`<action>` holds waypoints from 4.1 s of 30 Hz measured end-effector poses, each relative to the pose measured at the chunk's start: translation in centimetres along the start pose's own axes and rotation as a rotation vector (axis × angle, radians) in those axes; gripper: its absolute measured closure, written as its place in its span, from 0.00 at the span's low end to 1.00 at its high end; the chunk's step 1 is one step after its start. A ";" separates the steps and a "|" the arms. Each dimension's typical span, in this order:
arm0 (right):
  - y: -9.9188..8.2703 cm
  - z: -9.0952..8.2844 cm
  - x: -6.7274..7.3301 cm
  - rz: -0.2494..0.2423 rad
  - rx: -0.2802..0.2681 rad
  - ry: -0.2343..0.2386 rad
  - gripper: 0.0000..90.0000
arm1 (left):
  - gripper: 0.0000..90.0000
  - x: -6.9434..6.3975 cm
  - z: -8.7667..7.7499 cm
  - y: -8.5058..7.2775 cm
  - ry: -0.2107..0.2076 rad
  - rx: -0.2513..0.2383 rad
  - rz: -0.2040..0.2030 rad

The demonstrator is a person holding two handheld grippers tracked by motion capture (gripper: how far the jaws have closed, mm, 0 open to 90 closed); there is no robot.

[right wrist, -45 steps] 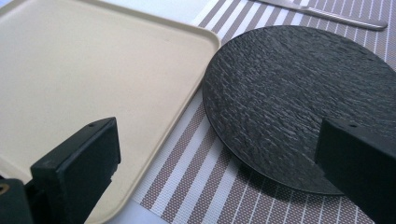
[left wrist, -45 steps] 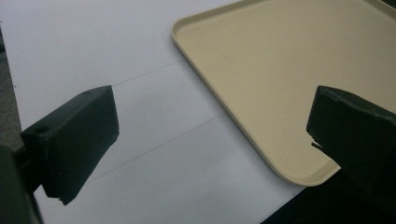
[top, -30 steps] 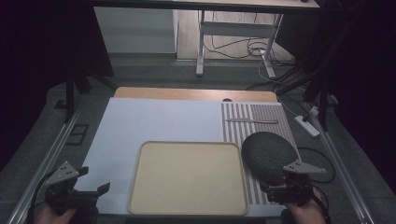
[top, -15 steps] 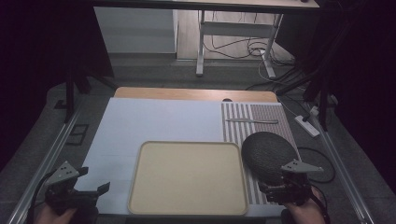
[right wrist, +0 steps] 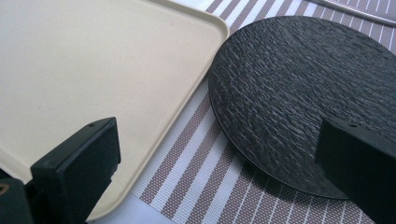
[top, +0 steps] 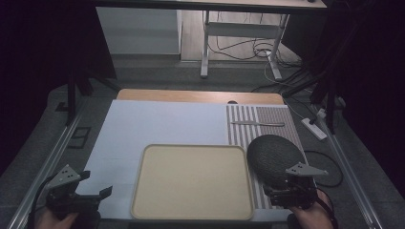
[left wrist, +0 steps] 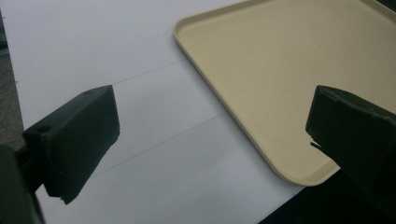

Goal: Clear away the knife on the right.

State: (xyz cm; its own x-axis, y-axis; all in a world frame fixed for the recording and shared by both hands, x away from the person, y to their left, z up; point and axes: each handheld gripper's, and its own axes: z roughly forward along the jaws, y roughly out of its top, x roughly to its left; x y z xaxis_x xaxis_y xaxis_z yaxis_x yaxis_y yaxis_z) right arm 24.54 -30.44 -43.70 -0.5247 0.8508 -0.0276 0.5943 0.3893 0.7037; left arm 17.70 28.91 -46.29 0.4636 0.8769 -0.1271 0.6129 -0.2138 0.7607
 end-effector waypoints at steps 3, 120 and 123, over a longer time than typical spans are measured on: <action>0.0 0.1 -0.1 0.010 -0.002 0.006 0.01 | 0.03 0.0 0.0 0.0 0.001 0.001 0.001; 9.7 14.3 -6.8 -0.021 0.166 -0.049 0.02 | 0.03 -0.2 0.1 0.0 0.015 0.006 0.015; 10.0 14.7 -7.3 -0.020 0.166 -0.054 0.02 | 0.03 -0.2 0.1 0.0 0.014 0.006 0.015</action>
State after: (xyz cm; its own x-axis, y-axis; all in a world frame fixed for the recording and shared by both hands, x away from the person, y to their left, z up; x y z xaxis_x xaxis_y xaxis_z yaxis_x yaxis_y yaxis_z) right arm 43.26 -27.58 -46.91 -0.5069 0.8581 -0.0819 0.6787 0.4559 0.5758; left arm 17.65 28.71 -46.30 0.4635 0.8797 -0.1064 0.6099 -0.2296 0.7585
